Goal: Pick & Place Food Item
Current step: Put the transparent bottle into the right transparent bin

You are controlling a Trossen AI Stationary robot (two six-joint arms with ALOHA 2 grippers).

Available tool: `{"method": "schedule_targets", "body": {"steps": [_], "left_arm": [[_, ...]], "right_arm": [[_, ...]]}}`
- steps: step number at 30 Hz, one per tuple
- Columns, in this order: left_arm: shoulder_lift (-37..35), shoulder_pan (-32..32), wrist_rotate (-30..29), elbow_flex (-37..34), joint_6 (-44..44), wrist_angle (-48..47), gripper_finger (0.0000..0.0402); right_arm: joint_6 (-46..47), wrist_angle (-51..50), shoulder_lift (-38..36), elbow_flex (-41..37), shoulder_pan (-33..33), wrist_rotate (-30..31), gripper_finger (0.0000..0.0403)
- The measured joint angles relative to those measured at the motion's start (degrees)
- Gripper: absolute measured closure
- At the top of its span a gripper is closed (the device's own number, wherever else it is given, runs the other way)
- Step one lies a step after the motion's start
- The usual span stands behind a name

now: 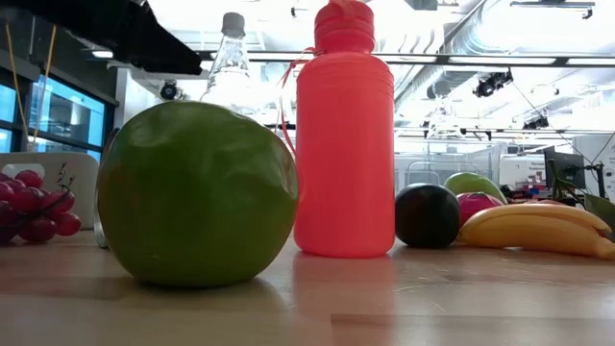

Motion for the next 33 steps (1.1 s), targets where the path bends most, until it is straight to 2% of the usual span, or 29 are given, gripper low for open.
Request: {"method": "schedule_targets", "body": {"steps": [3,10,15,27,33], "left_arm": [[-0.3,2.3,5.2,-2.5,0.1,3.9,0.0045],[0.0,9.4,12.4,-4.0,-1.1,11.2,0.0045],[1.6,14.1,23.2,-4.0,-1.5,13.4,0.0045],[13.2,19.3,27.0,-4.0,-1.9,25.8,0.0045],[14.8,19.4,27.0,-4.0,-1.3,28.0,0.0045]], "right_arm": [[0.0,0.0,0.0,0.0,0.0,0.0,0.0188],[0.0,0.0,0.0,0.0,0.0,0.0,0.0188],[0.0,-0.5,0.0,0.0,0.0,0.0,0.0188],[1.5,-1.8,0.0,0.0,0.0,-0.1,0.0188],[1.4,-1.7,0.0,0.0,0.0,-4.0,0.0188]]}}
